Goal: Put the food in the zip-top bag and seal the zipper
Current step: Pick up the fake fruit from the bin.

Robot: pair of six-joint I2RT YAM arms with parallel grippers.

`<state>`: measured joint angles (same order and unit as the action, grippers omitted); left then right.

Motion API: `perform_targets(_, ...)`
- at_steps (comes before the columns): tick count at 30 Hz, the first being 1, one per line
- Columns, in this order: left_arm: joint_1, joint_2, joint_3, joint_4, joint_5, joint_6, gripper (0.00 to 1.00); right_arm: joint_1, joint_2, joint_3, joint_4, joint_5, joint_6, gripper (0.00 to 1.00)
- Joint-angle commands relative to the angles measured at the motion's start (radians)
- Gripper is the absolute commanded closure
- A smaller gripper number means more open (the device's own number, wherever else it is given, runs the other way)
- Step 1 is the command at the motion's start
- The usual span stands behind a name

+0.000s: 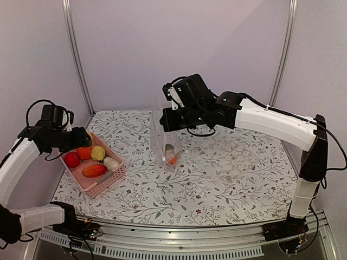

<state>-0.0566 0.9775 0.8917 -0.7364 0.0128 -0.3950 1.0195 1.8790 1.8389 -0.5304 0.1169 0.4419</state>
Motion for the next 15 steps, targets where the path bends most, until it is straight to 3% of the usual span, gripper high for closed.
perform_targets(1,-0.065,-0.067,0.053,0.021,0.158,-0.001,0.3,-0.007,-0.012,-0.008,0.008,-0.015,0.004,1.0)
perform_targets(8,-0.242,-0.082,0.122,0.172,0.368,-0.106,0.3,-0.007,-0.007,0.0,0.006,-0.025,0.006,1.0)
perform_targets(15,-0.454,-0.003,0.202,0.351,0.428,-0.122,0.3,0.003,-0.013,0.0,0.003,-0.039,-0.007,1.0)
